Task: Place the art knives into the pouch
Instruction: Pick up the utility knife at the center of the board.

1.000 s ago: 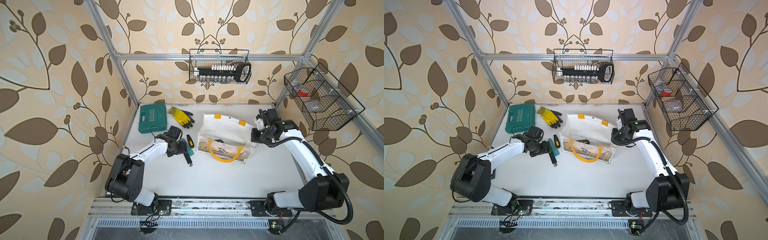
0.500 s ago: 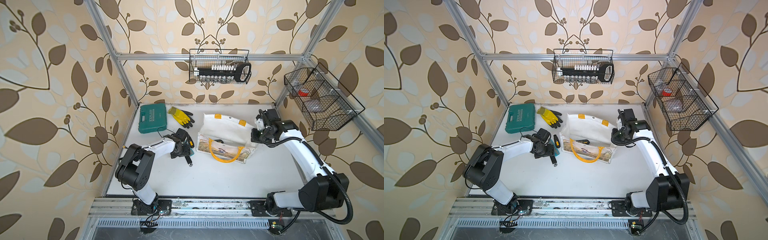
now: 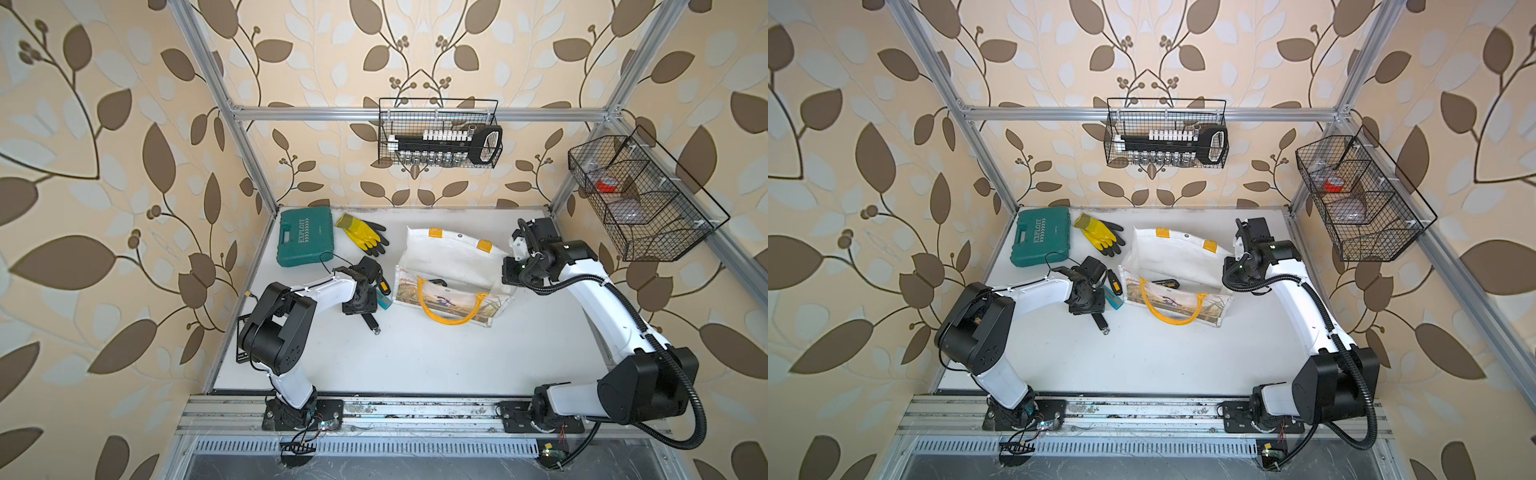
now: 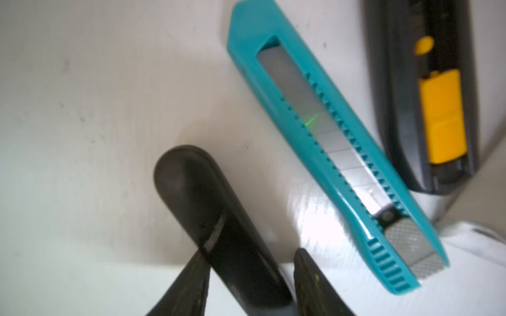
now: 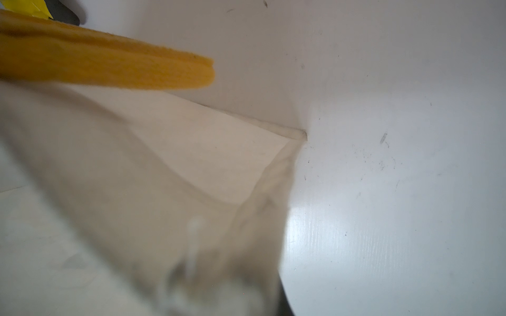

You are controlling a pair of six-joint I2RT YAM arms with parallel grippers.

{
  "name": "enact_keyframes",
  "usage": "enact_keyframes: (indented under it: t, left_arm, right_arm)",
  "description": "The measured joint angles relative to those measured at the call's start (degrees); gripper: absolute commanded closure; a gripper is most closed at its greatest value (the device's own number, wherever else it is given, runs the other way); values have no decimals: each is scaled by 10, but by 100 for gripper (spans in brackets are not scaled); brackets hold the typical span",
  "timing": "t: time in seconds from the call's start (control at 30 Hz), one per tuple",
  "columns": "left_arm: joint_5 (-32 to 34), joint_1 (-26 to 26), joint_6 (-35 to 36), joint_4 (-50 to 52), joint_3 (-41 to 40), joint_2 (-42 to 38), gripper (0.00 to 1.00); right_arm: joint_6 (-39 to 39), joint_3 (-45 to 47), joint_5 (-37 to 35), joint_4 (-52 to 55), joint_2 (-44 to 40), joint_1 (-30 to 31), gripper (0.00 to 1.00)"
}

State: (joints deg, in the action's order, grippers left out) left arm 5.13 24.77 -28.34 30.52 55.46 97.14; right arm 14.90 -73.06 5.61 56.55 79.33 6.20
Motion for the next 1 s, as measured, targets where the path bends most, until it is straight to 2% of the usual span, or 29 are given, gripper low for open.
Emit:
enact_keyframes:
  t: [0.1,0.3,0.53,0.67,1.0]
  left_arm:
    - [4,-1,1,4,-1,0,69]
    - [10,-1,4,4,-3,-1,81]
    - [13,-1,12,15,0,-1,82]
    - [14,-1,23,54,13,-9,82]
    - [15,9,59,136,151,-122,82]
  right_arm:
    - [0,0,0,0,-1,0,100]
    - [0,0,0,0,-2,0,100]
    - [0,0,0,0,-2,0,100]
    - [0,0,0,0,-2,0,100]
    - [0,1,2,-1,-2,0,100]
